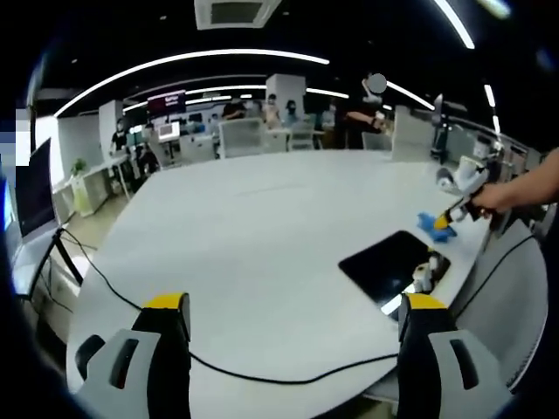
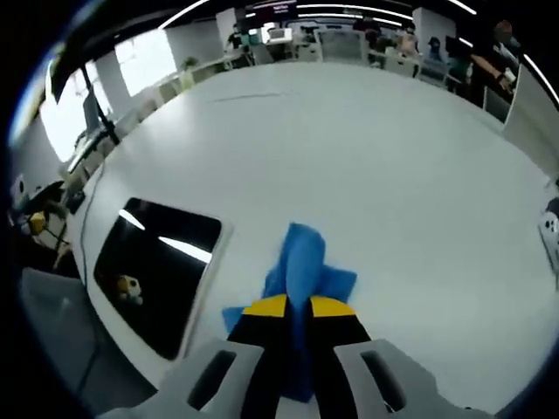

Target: Wipe the mirror surface with the cleaning cloth until all visible marks leave the cleaned area.

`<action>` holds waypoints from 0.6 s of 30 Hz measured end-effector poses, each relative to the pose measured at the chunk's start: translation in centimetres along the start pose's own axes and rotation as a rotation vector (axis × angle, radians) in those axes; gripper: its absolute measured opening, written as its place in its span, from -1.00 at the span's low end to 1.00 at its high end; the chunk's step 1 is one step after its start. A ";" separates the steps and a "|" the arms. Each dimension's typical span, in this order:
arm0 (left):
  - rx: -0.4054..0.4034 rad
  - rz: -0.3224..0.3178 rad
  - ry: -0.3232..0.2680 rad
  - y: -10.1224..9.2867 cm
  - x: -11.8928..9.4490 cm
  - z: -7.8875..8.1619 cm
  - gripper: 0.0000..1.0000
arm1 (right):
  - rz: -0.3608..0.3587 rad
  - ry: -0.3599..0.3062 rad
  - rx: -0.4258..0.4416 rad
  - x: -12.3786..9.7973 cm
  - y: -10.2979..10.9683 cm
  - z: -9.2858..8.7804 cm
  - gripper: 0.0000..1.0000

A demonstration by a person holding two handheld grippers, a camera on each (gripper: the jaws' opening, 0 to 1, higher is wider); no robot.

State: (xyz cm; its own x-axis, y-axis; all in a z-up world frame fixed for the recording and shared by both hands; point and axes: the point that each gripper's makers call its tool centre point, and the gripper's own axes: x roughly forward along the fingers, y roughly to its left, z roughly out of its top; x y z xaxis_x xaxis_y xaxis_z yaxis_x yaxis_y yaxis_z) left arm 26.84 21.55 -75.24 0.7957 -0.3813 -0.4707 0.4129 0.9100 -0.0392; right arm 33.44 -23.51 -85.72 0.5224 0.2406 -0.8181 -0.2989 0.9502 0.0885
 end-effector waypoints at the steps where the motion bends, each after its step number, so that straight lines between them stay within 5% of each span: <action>1: 0.000 0.001 -0.003 0.0 -0.1 0.0 0.99 | 0.002 -0.008 0.012 -0.1 0.0 0.3 -0.95; 9: 0.009 -0.001 0.021 0.3 -0.2 -1.0 0.99 | 0.045 -0.055 0.046 -1.1 1.0 2.9 -0.95; 18: 0.008 -0.014 0.020 0.2 0.2 -0.8 0.99 | 0.084 -0.018 0.083 -0.1 3.2 2.9 -0.94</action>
State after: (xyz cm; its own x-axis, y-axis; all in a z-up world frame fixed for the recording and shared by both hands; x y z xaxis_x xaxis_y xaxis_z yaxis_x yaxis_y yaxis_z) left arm 26.74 21.81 -76.09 0.7808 -0.3906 -0.4877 0.4273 0.9032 -0.0393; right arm 34.77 -19.96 -83.68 0.5128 0.3224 -0.7957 -0.2753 0.9396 0.2032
